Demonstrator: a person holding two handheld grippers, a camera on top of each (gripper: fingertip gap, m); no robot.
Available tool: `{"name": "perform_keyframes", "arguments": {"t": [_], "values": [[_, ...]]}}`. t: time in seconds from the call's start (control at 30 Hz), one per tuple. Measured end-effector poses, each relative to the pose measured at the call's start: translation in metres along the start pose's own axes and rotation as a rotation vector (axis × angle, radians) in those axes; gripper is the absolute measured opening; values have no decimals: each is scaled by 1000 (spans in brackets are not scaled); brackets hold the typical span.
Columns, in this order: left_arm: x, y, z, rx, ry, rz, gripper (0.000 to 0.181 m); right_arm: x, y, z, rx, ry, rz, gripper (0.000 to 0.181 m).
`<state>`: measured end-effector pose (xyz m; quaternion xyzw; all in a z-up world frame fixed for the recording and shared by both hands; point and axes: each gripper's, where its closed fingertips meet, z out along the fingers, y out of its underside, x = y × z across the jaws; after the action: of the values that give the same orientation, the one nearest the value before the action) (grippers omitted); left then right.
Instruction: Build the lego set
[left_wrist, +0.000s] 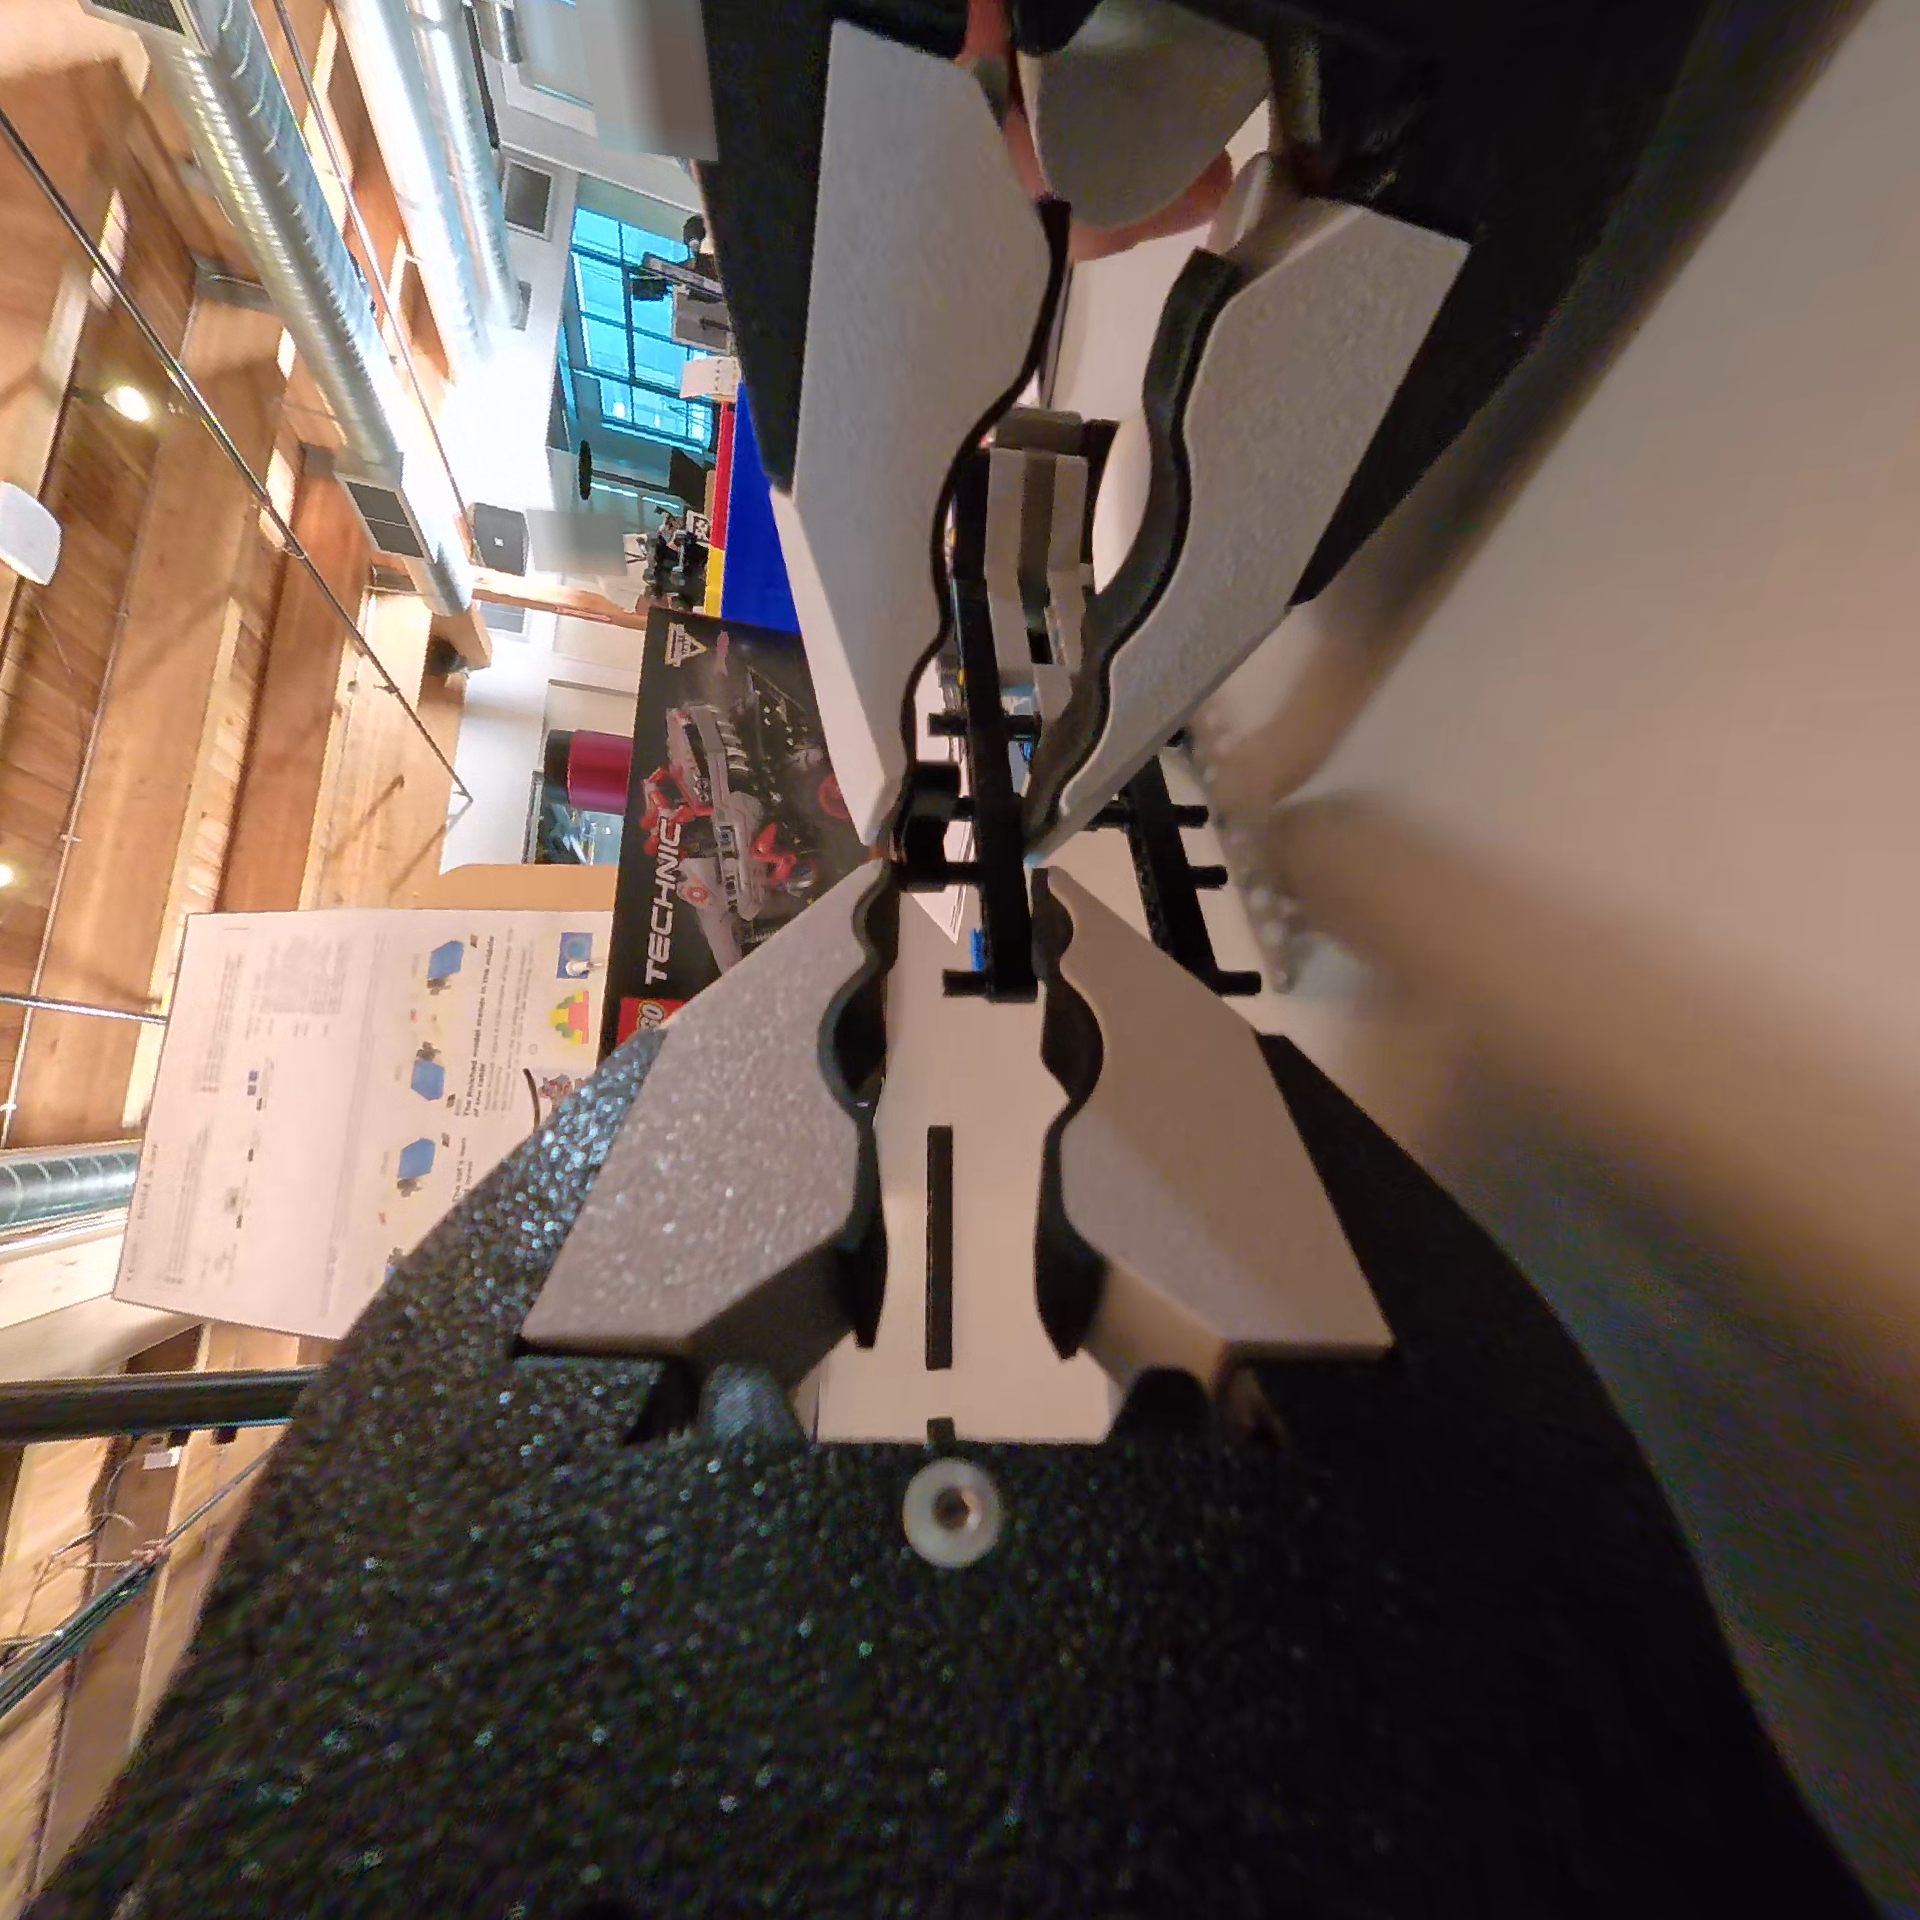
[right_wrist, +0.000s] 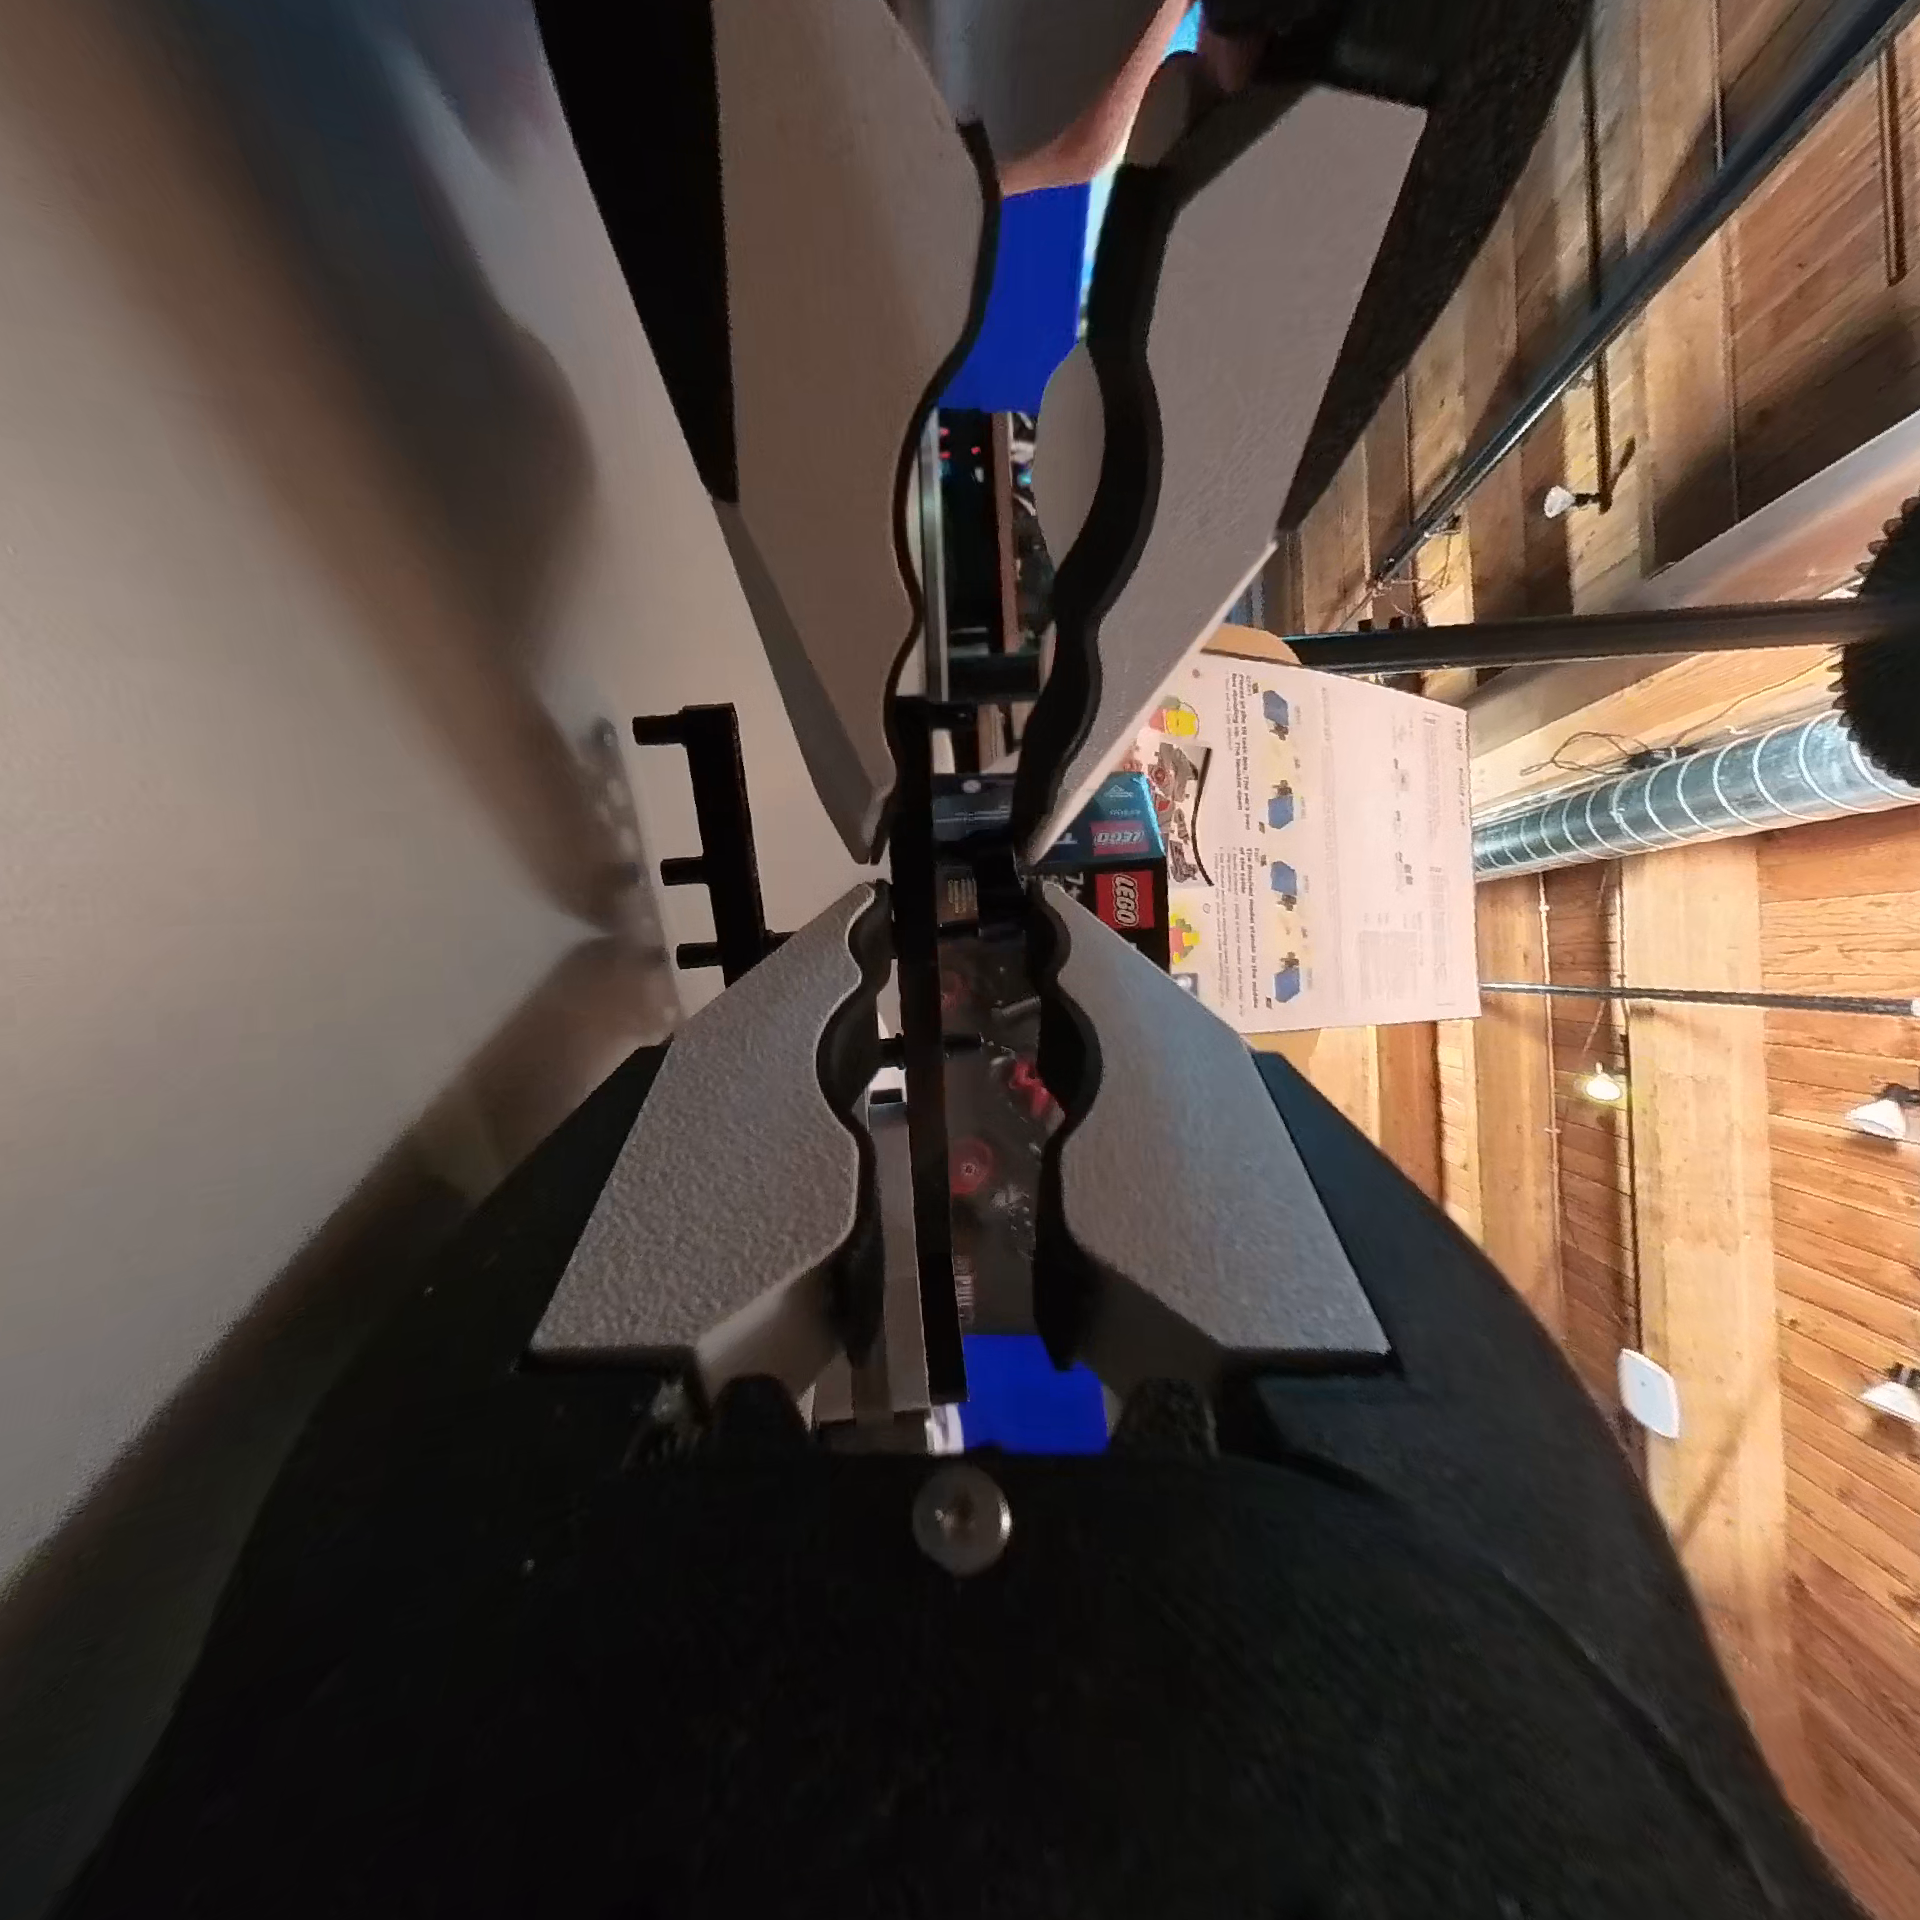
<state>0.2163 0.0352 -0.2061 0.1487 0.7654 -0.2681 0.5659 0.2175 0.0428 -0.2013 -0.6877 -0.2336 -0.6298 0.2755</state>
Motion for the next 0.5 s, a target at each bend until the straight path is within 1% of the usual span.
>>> {"name": "perform_keyframes", "arguments": {"t": [0.07,0.2,0.3,0.37,0.5], "values": [[1,1,0,-6,1,1,23,0,-2,-2,-5,8,-34,22],[2,4,0,-15,0,18,23,-3,-7,-4,3,3,-44,21],[1,4,-1,-9,1,18,23,-3,-5,-4,-8,6,-53,21],[1,3,-1,-7,9,7,23,-4,-2,-2,-28,2,-46,25],[2,3,-1,-14,10,21,24,-3,-2,-2,-12,-7,-22,19]]}}
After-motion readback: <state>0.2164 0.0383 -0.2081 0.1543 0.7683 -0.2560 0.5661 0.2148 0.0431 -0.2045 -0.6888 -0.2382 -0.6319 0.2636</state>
